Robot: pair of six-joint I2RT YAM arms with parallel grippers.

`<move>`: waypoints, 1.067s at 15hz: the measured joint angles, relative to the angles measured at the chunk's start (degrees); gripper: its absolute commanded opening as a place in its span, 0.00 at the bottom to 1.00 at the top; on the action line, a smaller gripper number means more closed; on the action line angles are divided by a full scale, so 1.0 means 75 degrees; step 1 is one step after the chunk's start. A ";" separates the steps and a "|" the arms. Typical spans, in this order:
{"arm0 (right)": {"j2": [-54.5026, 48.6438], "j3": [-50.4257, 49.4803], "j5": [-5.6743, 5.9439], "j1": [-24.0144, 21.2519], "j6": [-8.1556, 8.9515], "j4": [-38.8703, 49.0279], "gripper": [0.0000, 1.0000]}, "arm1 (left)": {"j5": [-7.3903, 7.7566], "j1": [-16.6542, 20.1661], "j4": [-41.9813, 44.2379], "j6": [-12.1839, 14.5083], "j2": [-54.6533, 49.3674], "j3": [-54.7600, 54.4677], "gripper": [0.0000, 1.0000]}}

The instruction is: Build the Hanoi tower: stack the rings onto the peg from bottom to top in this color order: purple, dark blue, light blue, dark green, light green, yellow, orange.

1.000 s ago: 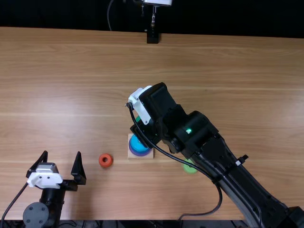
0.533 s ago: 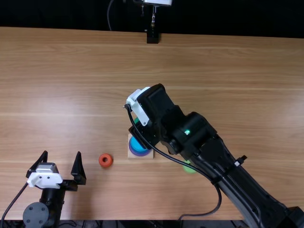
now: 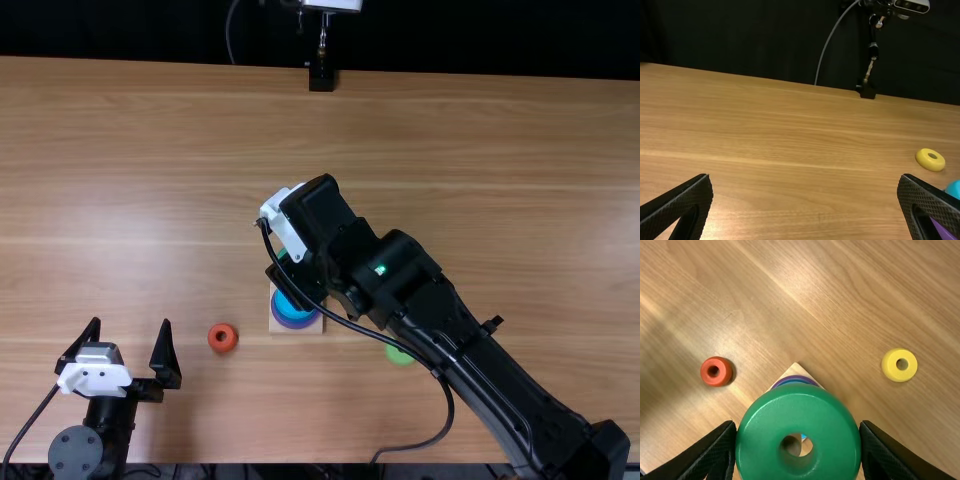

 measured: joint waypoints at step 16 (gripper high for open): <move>0.0143 0.0032 0.0070 0.0198 -0.0003 -0.0650 1.00 | -0.0006 0.0000 -0.0009 -0.0006 0.0000 0.0000 1.00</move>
